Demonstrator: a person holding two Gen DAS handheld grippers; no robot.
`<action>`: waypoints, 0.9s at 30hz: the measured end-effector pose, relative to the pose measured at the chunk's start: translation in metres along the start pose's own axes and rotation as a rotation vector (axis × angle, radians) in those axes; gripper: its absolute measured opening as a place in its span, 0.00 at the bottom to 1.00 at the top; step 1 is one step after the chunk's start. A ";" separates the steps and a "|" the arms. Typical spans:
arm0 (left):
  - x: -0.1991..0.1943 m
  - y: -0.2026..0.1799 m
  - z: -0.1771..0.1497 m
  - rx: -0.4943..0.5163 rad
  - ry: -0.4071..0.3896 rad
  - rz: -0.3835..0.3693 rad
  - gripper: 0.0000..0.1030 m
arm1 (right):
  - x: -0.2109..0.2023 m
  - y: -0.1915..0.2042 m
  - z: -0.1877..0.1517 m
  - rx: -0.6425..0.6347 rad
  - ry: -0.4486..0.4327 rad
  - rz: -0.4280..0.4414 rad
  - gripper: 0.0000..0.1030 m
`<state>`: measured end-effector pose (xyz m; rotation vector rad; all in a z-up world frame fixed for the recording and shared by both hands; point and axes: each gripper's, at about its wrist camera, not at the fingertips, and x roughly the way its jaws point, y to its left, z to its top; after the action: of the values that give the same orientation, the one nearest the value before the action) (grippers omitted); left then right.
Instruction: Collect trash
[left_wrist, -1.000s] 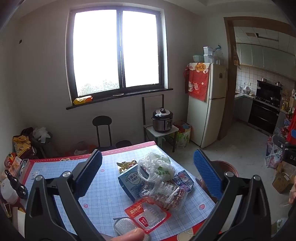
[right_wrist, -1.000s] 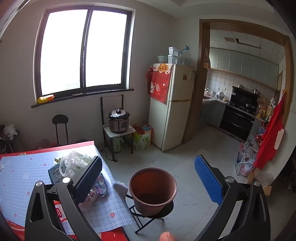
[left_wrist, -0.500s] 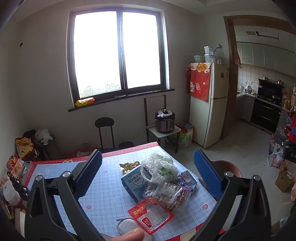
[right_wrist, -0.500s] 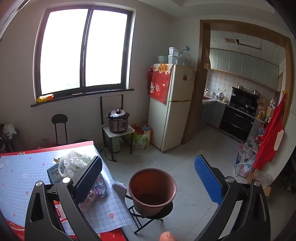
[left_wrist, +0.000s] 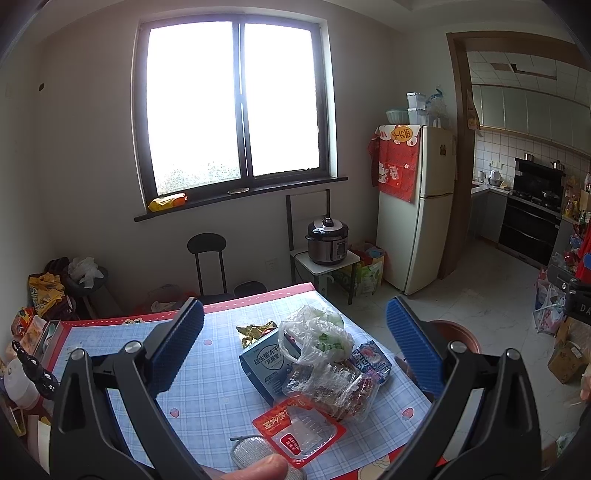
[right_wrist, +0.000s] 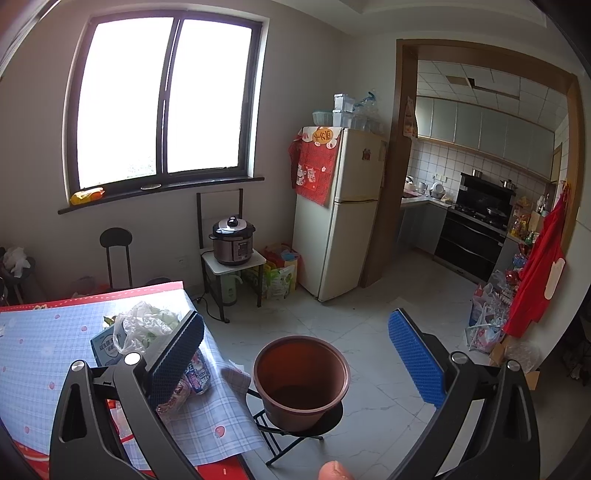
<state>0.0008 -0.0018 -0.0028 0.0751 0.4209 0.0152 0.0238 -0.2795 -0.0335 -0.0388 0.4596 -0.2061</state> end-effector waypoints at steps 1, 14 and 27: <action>0.000 0.000 0.000 0.000 0.000 0.000 0.95 | 0.000 0.000 0.000 -0.001 0.001 0.000 0.96; 0.002 -0.001 0.004 -0.002 0.000 -0.004 0.95 | 0.001 -0.002 0.000 0.002 -0.002 -0.003 0.96; -0.001 0.003 0.001 -0.017 -0.009 -0.009 0.95 | 0.001 0.000 -0.001 0.000 0.000 -0.003 0.96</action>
<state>0.0006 0.0014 -0.0013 0.0567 0.4119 0.0093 0.0240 -0.2793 -0.0350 -0.0394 0.4594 -0.2086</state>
